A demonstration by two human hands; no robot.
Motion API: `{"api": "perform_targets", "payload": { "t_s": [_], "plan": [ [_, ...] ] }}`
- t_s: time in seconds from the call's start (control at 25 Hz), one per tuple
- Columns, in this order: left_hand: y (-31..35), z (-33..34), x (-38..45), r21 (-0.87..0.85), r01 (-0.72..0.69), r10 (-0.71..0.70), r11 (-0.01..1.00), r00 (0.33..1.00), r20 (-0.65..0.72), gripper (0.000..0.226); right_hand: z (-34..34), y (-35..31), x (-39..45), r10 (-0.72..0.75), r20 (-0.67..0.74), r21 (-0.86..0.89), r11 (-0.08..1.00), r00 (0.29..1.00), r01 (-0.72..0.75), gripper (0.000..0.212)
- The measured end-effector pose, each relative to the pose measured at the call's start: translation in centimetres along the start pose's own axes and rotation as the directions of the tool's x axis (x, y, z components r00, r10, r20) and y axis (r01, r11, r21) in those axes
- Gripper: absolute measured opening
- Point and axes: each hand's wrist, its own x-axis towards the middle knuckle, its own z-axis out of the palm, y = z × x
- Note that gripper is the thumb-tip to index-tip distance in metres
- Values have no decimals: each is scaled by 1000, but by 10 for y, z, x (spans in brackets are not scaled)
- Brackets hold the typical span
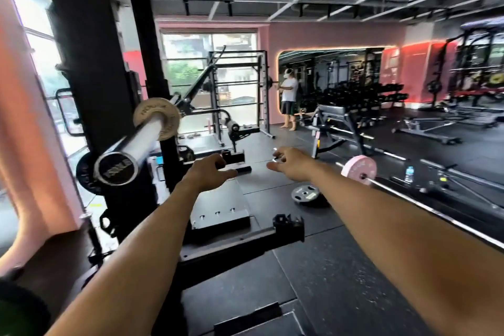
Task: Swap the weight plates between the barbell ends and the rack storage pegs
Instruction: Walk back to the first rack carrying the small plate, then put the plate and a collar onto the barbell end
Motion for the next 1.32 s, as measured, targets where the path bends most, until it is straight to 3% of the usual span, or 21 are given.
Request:
{"api": "perform_targets", "payload": {
  "t_s": [0.4,0.72,0.88,1.16,1.32],
  "plan": [
    [69,101,60,-2,-56,56,998,993,100,46,-33,121,-12,180,-41,-104,978,983,-183,56],
    [46,197,158,-37,-23,30,999,981,193,39,-2,196,72,277,12,-132,953,961,-274,47],
    [18,246,221,-20,21,-15,1000,965,263,39,29,233,138,324,81,-162,937,943,-308,55],
    [-44,356,297,83,40,-74,996,886,457,44,121,313,237,433,226,-222,895,873,-386,47],
    [-86,425,303,149,58,-138,987,784,605,53,182,347,264,467,339,-242,882,816,-404,43]
  ]
}}
